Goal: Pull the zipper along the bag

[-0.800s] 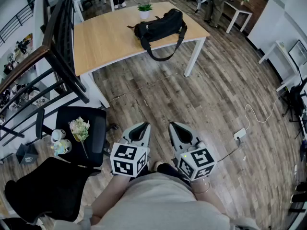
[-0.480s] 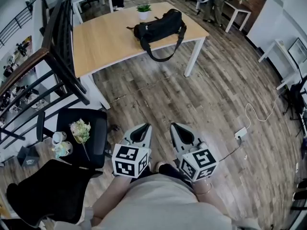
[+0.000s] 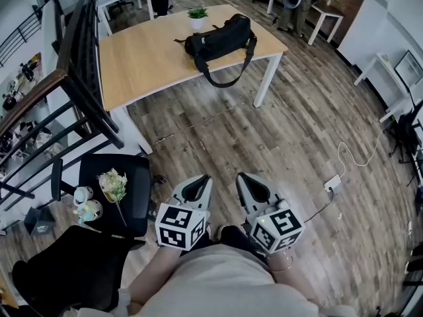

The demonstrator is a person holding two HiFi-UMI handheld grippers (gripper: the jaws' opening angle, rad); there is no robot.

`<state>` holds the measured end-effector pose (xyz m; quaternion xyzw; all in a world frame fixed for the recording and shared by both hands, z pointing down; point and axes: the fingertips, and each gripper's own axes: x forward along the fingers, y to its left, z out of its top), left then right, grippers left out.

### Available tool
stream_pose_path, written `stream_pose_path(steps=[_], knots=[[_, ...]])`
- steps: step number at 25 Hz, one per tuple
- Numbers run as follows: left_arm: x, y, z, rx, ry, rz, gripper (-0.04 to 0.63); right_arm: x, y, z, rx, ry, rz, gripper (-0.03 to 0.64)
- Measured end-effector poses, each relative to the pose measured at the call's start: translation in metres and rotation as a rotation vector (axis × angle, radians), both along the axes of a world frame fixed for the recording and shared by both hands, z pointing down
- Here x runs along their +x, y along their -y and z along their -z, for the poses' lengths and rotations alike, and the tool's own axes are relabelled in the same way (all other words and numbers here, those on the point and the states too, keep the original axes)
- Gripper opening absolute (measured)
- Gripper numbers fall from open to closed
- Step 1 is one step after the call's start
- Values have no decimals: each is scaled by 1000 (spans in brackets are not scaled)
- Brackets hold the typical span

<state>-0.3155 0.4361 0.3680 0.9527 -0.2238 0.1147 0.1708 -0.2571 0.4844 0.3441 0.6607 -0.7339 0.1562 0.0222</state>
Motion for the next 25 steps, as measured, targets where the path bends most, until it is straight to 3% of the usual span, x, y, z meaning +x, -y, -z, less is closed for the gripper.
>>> stream_pose_path(steps=[6, 8, 11, 14, 25], knots=[[-14, 7, -3, 6, -11, -31, 37, -9, 2, -8, -25, -12, -30, 5], [-19, 12, -3, 6, -16, -33, 38, -12, 3, -8, -31, -9, -36, 53], [-26, 25, -4, -1, -23, -14, 42, -13, 8, -5, -26, -24, -43, 54], [-27, 34, -6, -13, -27, 3, 103, -8, 14, -3, -21, -27, -51, 72], [16, 107, -8, 2, -8, 96, 118, 50, 103, -9, -3, -25, 3, 109]])
